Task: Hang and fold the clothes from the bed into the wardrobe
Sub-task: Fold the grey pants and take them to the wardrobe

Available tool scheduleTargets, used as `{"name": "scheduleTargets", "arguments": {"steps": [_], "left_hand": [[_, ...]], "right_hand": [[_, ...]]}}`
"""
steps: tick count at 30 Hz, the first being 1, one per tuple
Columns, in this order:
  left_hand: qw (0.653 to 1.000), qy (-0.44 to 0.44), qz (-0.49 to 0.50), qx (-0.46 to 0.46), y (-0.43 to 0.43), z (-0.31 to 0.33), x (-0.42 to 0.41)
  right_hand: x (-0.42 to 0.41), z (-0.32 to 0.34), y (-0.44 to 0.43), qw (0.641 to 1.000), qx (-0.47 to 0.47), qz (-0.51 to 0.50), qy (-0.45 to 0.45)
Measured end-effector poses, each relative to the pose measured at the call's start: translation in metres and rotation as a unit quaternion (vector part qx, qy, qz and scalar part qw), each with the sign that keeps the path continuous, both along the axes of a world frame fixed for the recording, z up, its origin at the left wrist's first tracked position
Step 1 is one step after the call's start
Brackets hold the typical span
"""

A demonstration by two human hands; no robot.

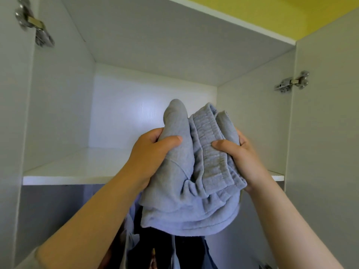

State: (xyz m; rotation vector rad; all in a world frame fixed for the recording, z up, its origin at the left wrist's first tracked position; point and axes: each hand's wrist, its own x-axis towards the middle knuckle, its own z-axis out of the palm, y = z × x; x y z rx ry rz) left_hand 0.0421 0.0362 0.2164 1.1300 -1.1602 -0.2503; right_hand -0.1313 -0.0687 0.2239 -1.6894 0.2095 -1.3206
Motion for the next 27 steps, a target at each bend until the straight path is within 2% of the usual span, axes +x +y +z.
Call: {"name": "scheduleTargets", "arguments": {"steps": [5,9,12,13,14,16,17,18,20,22,25,27], "left_hand": [[0.999,-0.025,0.028,-0.003,-0.033,0.016,0.011],[0.995,-0.066,0.056,-0.053,-0.067,0.050,0.028],[0.990,-0.058,0.111,-0.061,-0.104,0.062,0.048],[0.988,-0.053,0.145,-0.014,-0.117,0.059,0.056],[0.976,-0.075,0.190,0.072,-0.127,0.052,0.064],[0.915,-0.176,0.263,0.249,-0.142,0.032,0.079],[0.893,-0.220,0.279,0.278,-0.146,0.023,0.084],[0.887,-0.252,0.274,0.274,-0.149,0.017,0.087],[0.895,-0.295,0.223,0.247,-0.153,0.010,0.088],[0.887,-0.346,0.166,0.258,-0.156,0.005,0.083],[0.848,-0.416,0.115,0.308,-0.162,-0.001,0.080],[0.831,-0.439,0.096,0.327,-0.164,-0.001,0.082]], "right_hand": [[0.015,0.017,-0.051,0.999,-0.006,0.052,-0.006],[0.033,0.047,-0.097,0.994,-0.041,0.081,-0.054],[0.052,0.055,-0.145,0.997,0.029,0.052,-0.056],[0.057,0.049,-0.161,0.997,0.071,0.026,-0.008],[0.059,0.037,-0.177,0.992,0.098,-0.003,0.074],[0.060,0.014,-0.201,0.946,0.112,-0.070,0.296],[0.060,0.005,-0.212,0.923,0.096,-0.092,0.362],[0.059,-0.003,-0.219,0.917,0.064,-0.099,0.381],[0.053,-0.010,-0.219,0.925,0.013,-0.126,0.359],[0.047,-0.013,-0.214,0.933,-0.037,-0.150,0.325],[0.044,-0.015,-0.199,0.933,-0.148,-0.070,0.322],[0.047,-0.018,-0.195,0.895,-0.222,-0.034,0.385]]}}
